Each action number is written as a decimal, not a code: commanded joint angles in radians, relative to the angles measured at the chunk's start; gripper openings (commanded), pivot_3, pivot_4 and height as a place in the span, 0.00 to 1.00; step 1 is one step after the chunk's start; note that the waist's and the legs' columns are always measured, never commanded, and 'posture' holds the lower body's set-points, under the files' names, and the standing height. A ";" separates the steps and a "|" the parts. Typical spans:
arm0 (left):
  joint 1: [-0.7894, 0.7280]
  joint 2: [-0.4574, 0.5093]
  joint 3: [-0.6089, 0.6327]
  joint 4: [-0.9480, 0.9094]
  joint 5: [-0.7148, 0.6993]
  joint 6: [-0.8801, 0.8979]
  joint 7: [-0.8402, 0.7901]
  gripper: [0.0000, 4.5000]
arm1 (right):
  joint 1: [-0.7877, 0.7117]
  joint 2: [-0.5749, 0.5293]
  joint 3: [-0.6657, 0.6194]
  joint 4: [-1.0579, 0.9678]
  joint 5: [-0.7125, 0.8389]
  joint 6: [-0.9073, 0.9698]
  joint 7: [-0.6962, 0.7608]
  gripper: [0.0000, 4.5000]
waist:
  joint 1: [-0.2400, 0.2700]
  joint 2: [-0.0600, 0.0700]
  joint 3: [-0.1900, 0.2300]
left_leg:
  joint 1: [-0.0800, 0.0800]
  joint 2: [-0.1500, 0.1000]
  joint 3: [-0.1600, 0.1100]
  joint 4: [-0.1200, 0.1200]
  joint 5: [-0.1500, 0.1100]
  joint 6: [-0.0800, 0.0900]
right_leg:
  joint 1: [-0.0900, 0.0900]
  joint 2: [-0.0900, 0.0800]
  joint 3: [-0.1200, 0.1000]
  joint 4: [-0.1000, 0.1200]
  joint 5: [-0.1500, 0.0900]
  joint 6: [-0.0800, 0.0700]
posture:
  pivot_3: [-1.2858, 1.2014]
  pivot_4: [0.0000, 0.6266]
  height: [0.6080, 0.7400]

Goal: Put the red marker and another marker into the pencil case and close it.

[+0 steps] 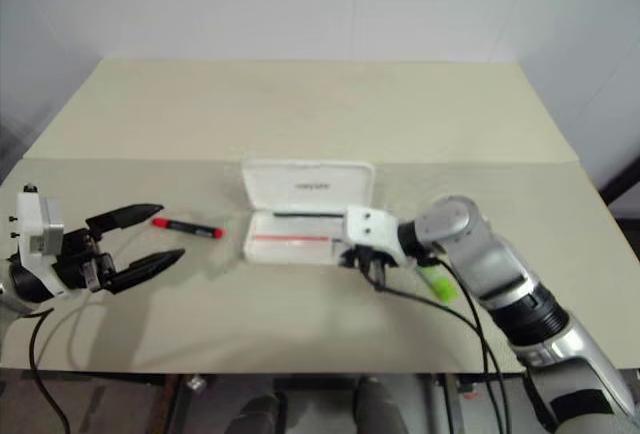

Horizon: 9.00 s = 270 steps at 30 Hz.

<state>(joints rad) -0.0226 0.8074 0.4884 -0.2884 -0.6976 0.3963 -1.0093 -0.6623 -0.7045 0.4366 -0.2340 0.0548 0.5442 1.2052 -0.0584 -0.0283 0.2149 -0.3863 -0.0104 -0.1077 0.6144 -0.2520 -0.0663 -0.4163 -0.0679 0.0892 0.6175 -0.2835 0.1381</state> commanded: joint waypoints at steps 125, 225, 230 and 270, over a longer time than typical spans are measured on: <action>-1.134 0.026 -0.694 1.539 0.849 -0.333 -0.253 1.00 | 0.179 -0.065 -0.454 0.262 0.298 -0.480 0.053 1.00 | 0.023 -0.001 0.000 | -0.001 0.004 0.002 0.013 -0.001 0.000 | 0.002 0.007 0.001 0.005 0.002 0.000 | 0.52 0.24 1.00; -0.905 -0.221 -1.004 0.246 0.712 0.374 -0.118 0.85 | 0.365 -0.118 -0.610 0.263 0.397 -0.550 0.090 1.00 | 0.018 -0.001 0.001 | 0.001 0.003 0.004 0.018 -0.001 0.000 | 0.005 0.007 0.005 0.008 0.002 0.002 | 0.52 0.24 1.00; -0.904 -0.228 -0.998 0.227 0.699 0.390 -0.115 0.92 | 0.356 -0.116 -0.599 0.268 0.390 -0.551 0.093 1.00 | 0.022 -0.001 0.001 | 0.001 0.003 0.004 0.017 -0.001 0.000 | 0.005 0.007 0.005 0.008 0.002 0.002 | 0.52 0.24 1.00; -0.498 -0.076 -0.426 0.098 0.219 -0.048 -0.327 0.93 | 0.485 -0.075 -0.494 0.181 0.175 -0.110 -0.270 0.91 | 0.027 -0.002 0.000 | 0.009 0.004 0.007 0.018 -0.001 0.000 | 0.016 0.007 0.006 0.001 0.002 -0.002 | 0.52 0.24 1.00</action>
<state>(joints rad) -0.5328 0.7043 0.0227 -0.2078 -0.4688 0.3781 -1.3244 -0.2005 -0.7806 -0.0650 -0.0425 0.2329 0.4164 0.9456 -0.0310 -0.0307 0.2150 -0.3736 -0.0062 -0.1009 0.6312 -0.2528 -0.0662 -0.3972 -0.0609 0.0957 0.6178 -0.2826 0.1345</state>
